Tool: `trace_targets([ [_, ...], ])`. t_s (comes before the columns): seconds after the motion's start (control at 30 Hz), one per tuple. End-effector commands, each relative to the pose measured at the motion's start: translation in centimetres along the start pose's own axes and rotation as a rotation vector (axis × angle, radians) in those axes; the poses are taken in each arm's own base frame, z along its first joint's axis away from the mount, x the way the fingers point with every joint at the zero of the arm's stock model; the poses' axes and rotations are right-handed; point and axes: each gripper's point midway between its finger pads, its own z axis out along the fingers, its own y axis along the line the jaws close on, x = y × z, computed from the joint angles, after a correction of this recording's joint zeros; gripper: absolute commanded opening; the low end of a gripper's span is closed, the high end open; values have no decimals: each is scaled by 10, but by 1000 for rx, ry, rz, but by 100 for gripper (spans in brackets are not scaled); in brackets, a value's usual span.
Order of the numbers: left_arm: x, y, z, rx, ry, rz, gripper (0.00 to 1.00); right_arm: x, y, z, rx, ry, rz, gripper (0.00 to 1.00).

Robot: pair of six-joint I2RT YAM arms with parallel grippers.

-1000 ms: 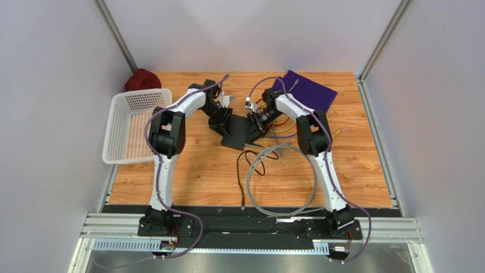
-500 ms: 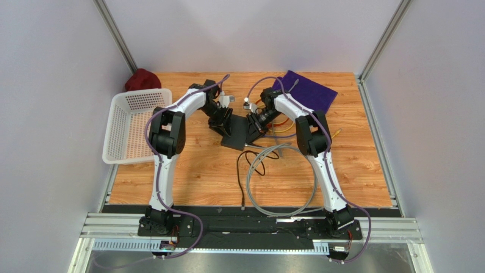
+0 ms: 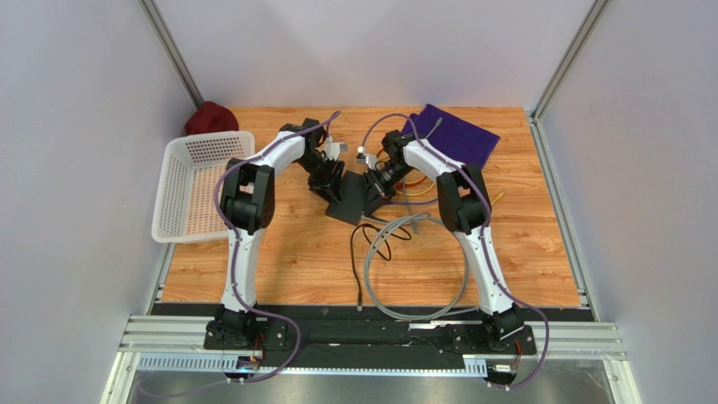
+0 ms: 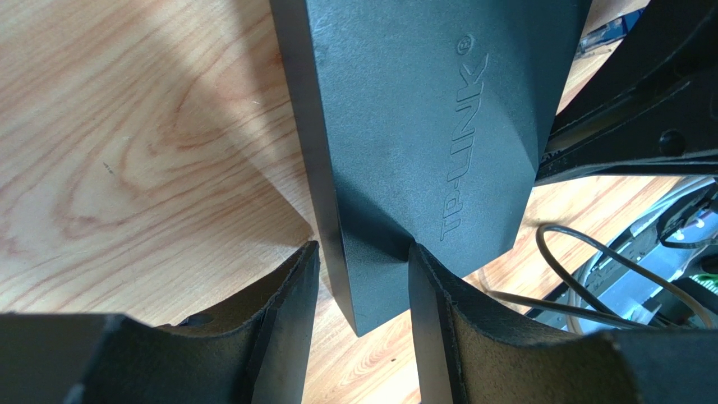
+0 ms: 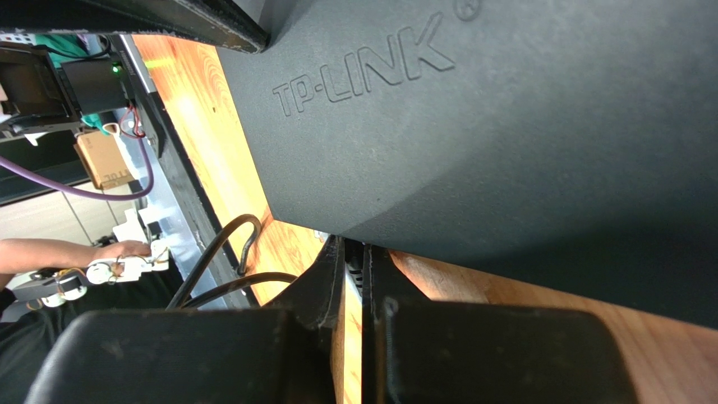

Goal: Pull the plug from the switch port

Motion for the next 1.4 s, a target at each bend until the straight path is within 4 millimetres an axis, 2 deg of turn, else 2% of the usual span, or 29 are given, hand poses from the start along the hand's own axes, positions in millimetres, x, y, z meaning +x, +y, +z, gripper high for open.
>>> trace_targets([
  [0.0,21,29,18,-116,83,35,51,31,-47,24,191,123,-30,0],
  [0.23,21,30,18,-125,88,44,51,23,-40,19,185,102,-39,0],
  [0.43,22,29,18,-126,91,48,51,34,-37,17,183,117,-25,0],
  [0.67,22,30,19,-130,94,52,51,29,-43,9,198,101,-17,0],
  [0.8,22,29,19,-130,95,55,50,45,-43,5,192,124,4,0],
  [1.03,23,30,19,-131,98,52,51,43,-44,-8,207,102,14,0],
  [1.13,22,30,19,-130,97,52,51,40,-45,-19,228,89,16,0],
  [1.23,23,30,18,-131,98,53,51,30,-59,-40,285,50,13,0],
  [1.37,24,30,18,-134,100,53,51,21,-95,-78,404,-2,19,0],
])
